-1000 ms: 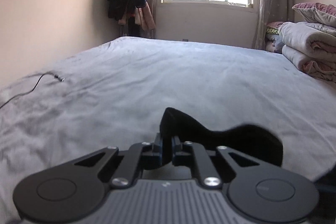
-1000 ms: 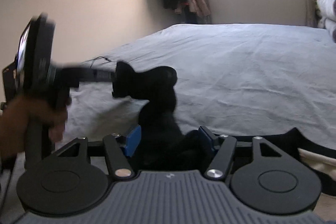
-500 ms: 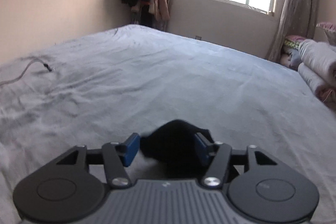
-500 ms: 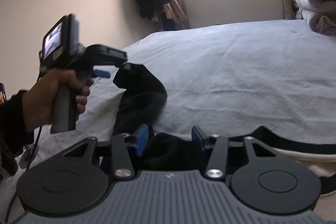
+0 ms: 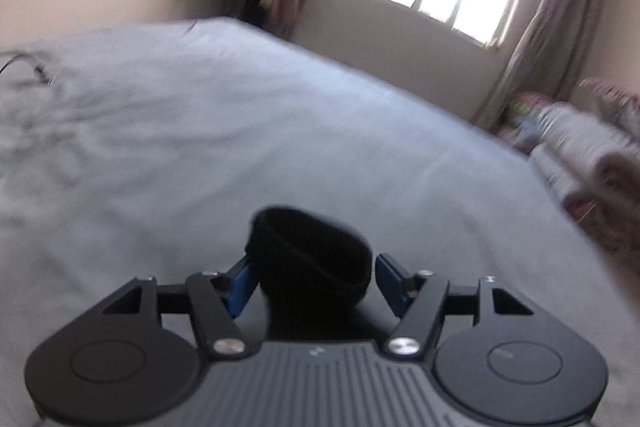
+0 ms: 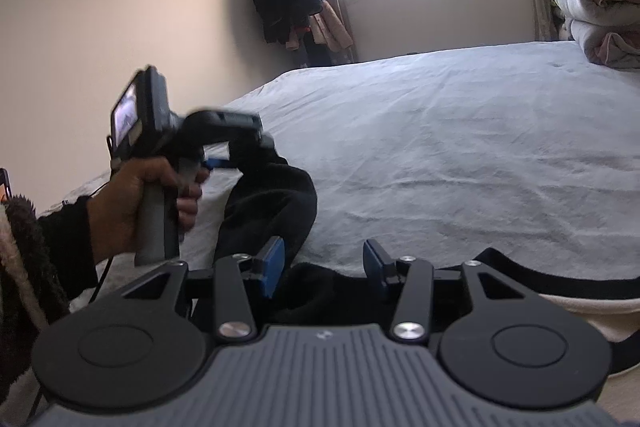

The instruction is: Fold clothes

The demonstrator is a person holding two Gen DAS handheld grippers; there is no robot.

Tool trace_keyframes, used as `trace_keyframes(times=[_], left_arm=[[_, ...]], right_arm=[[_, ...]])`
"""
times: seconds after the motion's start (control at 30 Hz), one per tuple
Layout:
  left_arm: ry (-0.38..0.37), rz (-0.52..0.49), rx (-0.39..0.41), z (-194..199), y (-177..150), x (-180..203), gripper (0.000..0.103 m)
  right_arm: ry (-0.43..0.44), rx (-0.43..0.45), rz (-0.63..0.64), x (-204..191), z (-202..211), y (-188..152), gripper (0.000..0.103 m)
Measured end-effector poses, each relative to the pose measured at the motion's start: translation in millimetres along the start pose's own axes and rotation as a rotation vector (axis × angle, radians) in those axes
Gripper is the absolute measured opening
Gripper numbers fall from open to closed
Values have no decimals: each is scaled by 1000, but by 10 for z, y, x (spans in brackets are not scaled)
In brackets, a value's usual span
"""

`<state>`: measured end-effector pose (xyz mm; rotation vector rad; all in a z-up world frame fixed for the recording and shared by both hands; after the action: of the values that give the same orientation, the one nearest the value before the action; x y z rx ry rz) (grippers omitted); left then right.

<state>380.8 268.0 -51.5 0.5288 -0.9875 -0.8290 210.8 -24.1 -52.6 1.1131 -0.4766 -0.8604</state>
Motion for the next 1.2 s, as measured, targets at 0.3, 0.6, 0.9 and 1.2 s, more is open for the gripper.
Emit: trace_keyframes(times=[0.3,0.6,0.9,1.2], left_arm=[[46,41,-18,27,48,-193,80],[107,-64,-74,-157,-260,-163,10],[467,-189,133,348,-28,-316,9],[653,-152,217,854,521,-510,9]], right_arm=[[-1,-5,-12,19,2,-5,48],[37,7,-36,21,41,30,48],[12,17,-66,156,99,56,48],[163,46,-44,18,226,166,48]])
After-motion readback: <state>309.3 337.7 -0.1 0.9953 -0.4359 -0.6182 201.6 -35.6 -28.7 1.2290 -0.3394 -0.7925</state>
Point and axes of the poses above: each gripper's, at about its wrist camera, not at the fingertips, and z roughly against the way its jaws point, x to its right, y to its top, the point moved 6 cm from there along -z, roughly the way its jaws point, and after that the axes turned 14 degrees about z, right-handed, at the moved point
